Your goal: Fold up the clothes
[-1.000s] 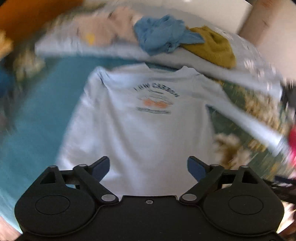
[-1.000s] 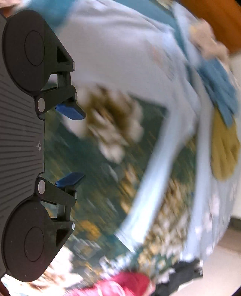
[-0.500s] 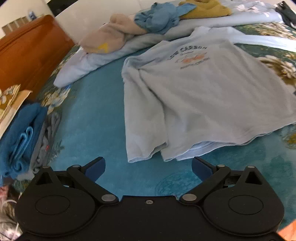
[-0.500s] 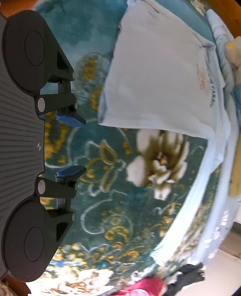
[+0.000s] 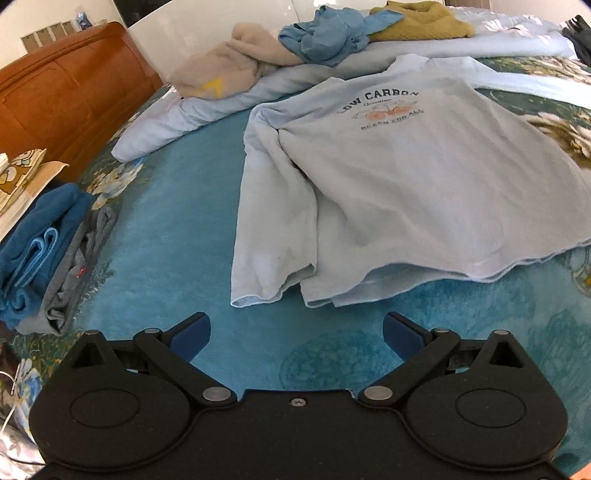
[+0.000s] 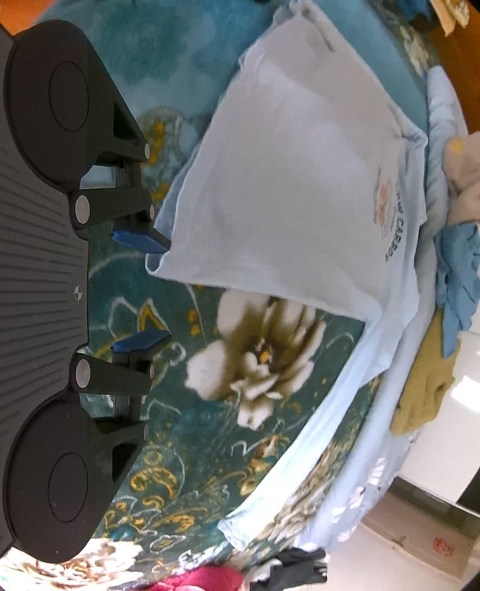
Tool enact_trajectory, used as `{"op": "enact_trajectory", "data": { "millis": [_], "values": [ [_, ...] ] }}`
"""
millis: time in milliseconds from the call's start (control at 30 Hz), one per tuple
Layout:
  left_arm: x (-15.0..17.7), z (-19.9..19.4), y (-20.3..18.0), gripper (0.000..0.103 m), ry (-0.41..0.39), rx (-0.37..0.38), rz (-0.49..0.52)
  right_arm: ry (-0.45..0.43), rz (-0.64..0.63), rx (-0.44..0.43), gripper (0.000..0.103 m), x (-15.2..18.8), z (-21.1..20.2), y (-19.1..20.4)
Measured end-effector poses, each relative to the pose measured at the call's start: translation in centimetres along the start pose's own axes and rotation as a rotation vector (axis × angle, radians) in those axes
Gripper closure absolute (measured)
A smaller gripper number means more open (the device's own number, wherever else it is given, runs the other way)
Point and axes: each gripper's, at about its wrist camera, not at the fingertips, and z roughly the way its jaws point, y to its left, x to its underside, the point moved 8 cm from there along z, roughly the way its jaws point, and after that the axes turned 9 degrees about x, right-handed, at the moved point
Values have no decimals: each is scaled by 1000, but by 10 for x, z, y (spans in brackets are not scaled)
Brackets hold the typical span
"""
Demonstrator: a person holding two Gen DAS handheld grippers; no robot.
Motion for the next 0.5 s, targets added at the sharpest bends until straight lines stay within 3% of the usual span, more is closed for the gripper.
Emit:
{"op": "enact_trajectory", "data": {
  "millis": [200, 367, 500],
  "values": [
    [1, 6, 8, 4, -10, -23, -48, -69, 112, 7, 77, -18, -2, -10],
    [-9, 7, 12, 4, -48, 26, -144, -71, 215, 50, 78, -24, 4, -28],
    [-17, 18, 12, 4, -57, 10, -156, -78, 269, 83, 78, -31, 11, -42]
  ]
}}
